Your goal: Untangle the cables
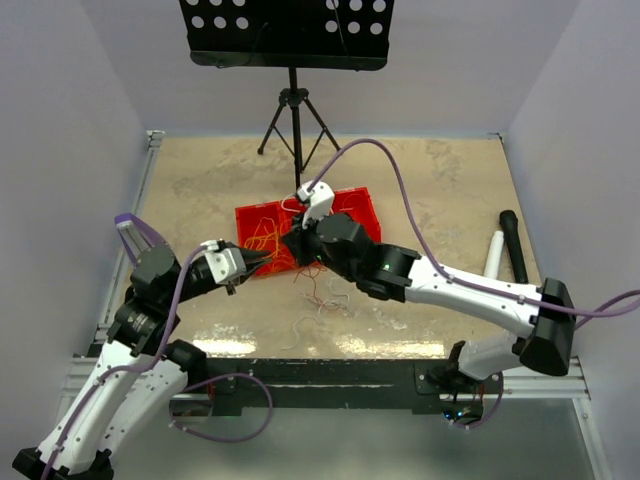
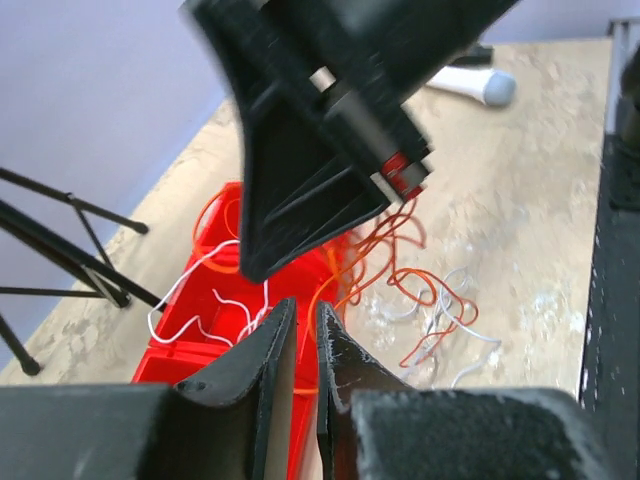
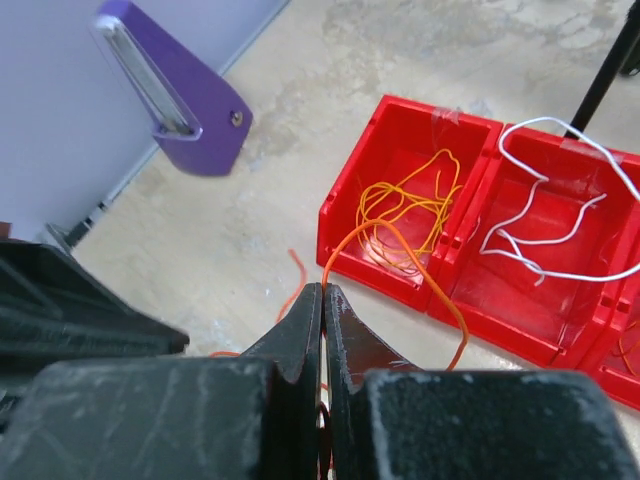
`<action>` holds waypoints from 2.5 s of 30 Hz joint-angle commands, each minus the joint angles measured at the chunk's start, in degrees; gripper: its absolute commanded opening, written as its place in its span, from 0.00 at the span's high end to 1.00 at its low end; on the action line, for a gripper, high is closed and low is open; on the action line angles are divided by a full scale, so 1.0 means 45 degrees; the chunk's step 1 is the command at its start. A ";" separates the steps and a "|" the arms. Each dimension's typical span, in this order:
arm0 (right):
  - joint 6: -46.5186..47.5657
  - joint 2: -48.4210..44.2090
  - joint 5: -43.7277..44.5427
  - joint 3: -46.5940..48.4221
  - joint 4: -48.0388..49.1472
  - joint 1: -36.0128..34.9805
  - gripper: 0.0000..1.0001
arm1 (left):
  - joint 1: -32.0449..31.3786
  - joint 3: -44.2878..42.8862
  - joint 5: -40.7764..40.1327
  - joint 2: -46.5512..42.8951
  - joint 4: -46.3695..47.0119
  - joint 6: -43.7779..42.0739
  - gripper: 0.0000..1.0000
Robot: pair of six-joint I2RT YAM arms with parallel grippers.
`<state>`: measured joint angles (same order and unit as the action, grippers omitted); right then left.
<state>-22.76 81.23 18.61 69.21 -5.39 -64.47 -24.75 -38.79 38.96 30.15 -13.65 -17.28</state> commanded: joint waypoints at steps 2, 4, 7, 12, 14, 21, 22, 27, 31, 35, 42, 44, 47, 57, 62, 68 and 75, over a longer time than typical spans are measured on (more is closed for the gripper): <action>-0.0625 -0.1525 0.0494 -0.0516 0.0688 0.0010 1.00 | 0.0091 0.0454 -0.2209 -0.0333 0.1586 0.2391 0.80; -0.0644 -0.1916 0.0454 -0.0634 0.0981 0.0010 1.00 | 0.0091 0.0572 -0.2408 -0.0236 0.1880 0.2939 0.72; -0.0780 -0.2250 0.0220 -0.0868 0.1119 0.0010 1.00 | 0.0091 0.0436 -0.0697 0.0154 0.2154 0.3292 0.45; -0.1288 -0.2407 -0.0541 -0.1336 0.2191 -0.0029 1.00 | 0.0091 0.0474 0.1555 0.1188 0.3301 0.4638 0.28; -0.1503 -0.2388 -0.0698 -0.1493 0.2602 -0.0107 1.00 | 0.0091 0.0494 0.1791 0.1599 0.3890 0.5281 0.27; -0.1758 -0.2114 -0.0523 -0.1377 0.3872 -0.0498 1.00 | 0.0052 0.1624 0.4406 0.2478 0.7618 0.8249 0.24; -0.1777 -0.2056 -0.0523 -0.1221 0.3970 -0.0537 1.00 | 0.0051 0.1801 0.4467 0.2615 0.7758 0.8350 0.24; -0.1991 -0.1958 -0.0659 -0.0713 0.4673 -0.0771 1.00 | 0.0051 0.2446 0.3805 0.2655 0.8363 0.8174 0.27; -0.2245 -0.1880 -0.0932 -0.0575 0.5161 -0.0928 1.00 | 0.0051 0.2973 0.3239 0.2674 1.0255 0.9344 0.42; -0.2480 -0.1880 -0.0797 -0.0634 0.5708 -0.1103 1.00 | 0.0051 0.3384 0.2691 0.2694 1.1876 1.0847 0.50; -0.2402 -0.1548 -0.0679 -0.0030 0.5963 -0.1299 1.00 | 0.0051 0.3618 0.2475 0.2636 1.2954 1.2101 0.72; -0.2305 -0.1528 -0.0465 0.0166 0.5924 -0.1319 1.00 | 0.0051 0.3774 0.2611 0.2558 1.3033 1.2121 0.84; -0.2129 -0.1664 -0.0191 0.0459 0.5865 -0.1319 1.00 | 0.0051 0.3950 0.2767 0.2382 1.2800 1.1829 0.91; -0.0744 -0.2932 0.1428 0.1573 0.4576 -0.1319 1.00 | 0.0051 0.4204 0.3354 0.1796 0.9893 0.8044 1.00; -0.0060 -0.3656 0.2484 0.2178 0.3796 -0.1319 1.00 | 0.0051 0.4419 0.3588 0.1679 0.8485 0.5933 1.00; 0.0156 -0.4164 0.2798 0.2413 0.3580 -0.1319 1.00 | 0.0051 0.4615 0.3530 0.1601 0.7975 0.5188 1.00; 0.0136 -0.4438 0.3031 0.2373 0.3346 -0.1319 1.00 | 0.0051 0.4420 0.3373 0.1581 0.7487 0.4700 0.96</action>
<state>-23.49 61.08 30.26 79.00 9.89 -70.43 -24.75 -18.11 53.69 37.85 20.82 7.33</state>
